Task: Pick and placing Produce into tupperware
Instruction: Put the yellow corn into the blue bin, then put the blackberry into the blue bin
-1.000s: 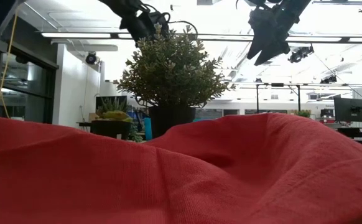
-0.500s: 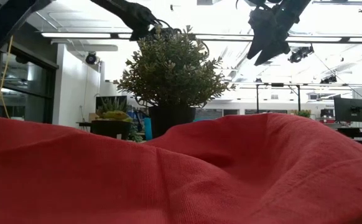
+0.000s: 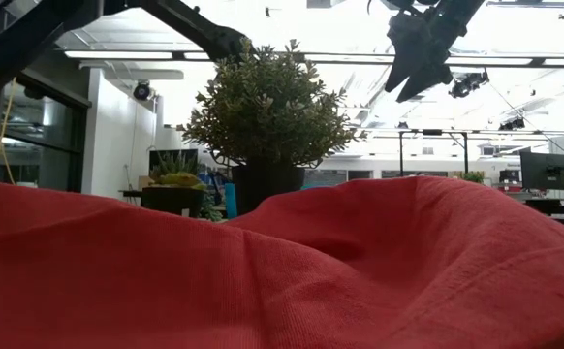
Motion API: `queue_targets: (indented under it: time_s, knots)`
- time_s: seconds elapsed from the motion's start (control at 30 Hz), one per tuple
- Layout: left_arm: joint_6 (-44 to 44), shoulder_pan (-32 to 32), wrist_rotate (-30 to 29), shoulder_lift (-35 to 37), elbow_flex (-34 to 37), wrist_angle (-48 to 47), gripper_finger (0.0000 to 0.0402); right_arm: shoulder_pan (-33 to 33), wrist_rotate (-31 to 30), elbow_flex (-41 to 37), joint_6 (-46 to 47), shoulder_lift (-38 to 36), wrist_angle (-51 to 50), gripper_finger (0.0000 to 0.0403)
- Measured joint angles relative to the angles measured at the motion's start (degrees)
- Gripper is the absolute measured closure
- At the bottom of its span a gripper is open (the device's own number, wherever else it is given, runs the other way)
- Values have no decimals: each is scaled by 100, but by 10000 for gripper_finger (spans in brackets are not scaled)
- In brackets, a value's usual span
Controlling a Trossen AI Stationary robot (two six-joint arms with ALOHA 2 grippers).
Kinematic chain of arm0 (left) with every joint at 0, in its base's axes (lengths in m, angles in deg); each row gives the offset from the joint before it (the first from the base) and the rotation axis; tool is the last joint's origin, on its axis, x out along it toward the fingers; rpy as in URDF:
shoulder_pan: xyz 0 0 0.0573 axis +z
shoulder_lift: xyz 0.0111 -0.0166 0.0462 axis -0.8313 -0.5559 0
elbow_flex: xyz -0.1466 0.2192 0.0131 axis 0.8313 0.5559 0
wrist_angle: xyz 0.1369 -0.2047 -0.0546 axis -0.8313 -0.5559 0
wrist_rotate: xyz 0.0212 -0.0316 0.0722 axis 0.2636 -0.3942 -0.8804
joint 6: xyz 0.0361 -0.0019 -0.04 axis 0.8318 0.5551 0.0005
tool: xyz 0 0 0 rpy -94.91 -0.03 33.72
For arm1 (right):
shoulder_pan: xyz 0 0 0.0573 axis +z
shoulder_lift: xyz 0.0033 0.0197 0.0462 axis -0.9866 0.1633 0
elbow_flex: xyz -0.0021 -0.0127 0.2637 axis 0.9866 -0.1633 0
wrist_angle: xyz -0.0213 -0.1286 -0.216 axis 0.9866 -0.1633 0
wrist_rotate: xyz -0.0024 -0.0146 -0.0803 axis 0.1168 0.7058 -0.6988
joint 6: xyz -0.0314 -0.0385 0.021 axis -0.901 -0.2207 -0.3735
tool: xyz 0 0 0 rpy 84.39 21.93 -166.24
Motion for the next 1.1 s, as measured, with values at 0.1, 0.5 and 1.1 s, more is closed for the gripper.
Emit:
queue_targets:
  time_s: [0.1, 0.5, 1.1]
  knots:
    - [0, 0, -33, -118, 2, -42, 378, 1, 0, 0, 0, 0, 0, 171]
    - [78, 0, -26, -129, 2, 100, 377, 2, 0, 0, 0, 0, 2, 171]
    - [66, 1, -108, -129, 2, 168, 324, 2, -42, 0, 0, 0, 5, 171]
